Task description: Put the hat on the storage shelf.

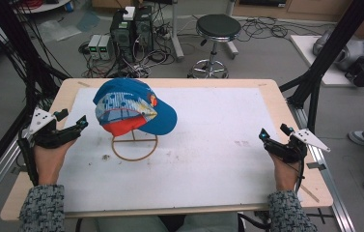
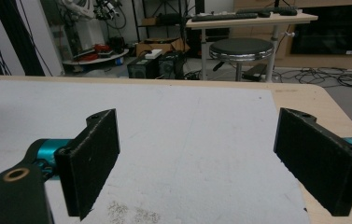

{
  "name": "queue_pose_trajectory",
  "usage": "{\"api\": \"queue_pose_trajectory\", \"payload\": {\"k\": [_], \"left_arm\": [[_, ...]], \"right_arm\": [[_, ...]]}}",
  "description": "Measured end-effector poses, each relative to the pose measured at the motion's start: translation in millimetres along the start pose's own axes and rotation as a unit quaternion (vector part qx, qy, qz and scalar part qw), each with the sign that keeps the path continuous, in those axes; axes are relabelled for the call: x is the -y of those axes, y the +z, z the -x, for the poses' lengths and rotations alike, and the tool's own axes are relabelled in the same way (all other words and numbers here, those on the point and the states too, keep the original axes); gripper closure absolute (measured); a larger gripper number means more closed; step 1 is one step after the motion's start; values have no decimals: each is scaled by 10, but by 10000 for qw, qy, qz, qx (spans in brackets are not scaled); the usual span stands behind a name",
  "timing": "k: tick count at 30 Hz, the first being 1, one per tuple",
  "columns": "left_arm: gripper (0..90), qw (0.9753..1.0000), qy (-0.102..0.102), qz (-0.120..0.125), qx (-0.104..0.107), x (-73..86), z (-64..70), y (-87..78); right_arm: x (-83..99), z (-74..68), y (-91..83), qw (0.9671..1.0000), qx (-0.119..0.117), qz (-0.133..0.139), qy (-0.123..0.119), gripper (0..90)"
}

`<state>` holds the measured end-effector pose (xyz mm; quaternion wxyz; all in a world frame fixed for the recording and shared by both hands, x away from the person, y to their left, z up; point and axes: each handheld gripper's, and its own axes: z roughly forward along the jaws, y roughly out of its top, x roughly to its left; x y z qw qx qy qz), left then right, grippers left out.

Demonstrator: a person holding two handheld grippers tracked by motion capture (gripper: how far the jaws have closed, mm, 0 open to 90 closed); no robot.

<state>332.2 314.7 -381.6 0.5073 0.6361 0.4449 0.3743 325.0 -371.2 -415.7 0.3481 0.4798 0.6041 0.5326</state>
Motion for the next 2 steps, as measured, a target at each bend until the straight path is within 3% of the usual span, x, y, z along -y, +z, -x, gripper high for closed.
{"api": "queue_pose_trajectory", "payload": {"k": [2], "left_arm": [[275, 10000, -1, 5, 9, -4, 1, 4]], "right_arm": [[1, 3, -4, 10000, 12, 5, 3, 135]]}}
